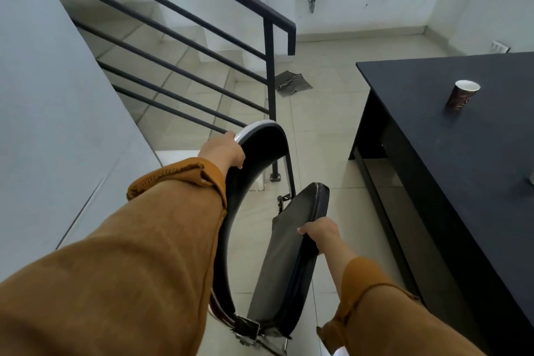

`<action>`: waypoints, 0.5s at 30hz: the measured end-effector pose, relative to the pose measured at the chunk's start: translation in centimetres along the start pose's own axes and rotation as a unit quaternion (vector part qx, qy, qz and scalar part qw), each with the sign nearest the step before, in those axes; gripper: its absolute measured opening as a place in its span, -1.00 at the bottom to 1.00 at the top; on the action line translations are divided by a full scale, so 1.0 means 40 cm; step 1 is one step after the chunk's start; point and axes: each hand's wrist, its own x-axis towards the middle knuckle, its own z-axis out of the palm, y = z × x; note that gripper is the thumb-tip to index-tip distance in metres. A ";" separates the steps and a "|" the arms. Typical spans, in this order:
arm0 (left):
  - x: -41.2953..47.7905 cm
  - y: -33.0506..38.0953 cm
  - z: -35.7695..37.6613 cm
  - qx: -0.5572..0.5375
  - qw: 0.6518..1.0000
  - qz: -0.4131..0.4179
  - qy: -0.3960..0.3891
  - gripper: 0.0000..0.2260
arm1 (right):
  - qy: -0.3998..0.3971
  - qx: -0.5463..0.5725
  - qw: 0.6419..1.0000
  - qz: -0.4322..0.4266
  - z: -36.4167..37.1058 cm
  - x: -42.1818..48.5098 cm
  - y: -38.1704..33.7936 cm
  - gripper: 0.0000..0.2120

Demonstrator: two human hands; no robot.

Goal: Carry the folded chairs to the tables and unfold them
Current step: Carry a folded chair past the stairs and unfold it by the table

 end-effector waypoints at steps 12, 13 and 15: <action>-0.085 -0.135 0.060 -0.117 0.988 0.025 0.101 -0.54 | 0.101 -0.061 0.993 -0.016 0.120 -0.099 0.031 -0.31; -0.099 -0.132 0.068 -0.120 0.987 0.023 0.109 -0.53 | 0.115 -0.073 0.990 -0.021 0.133 -0.115 0.053 -0.26; -0.128 -0.127 0.090 -0.130 0.984 0.020 0.120 -0.51 | 0.143 -0.108 0.983 -0.037 0.160 -0.150 0.103 -0.18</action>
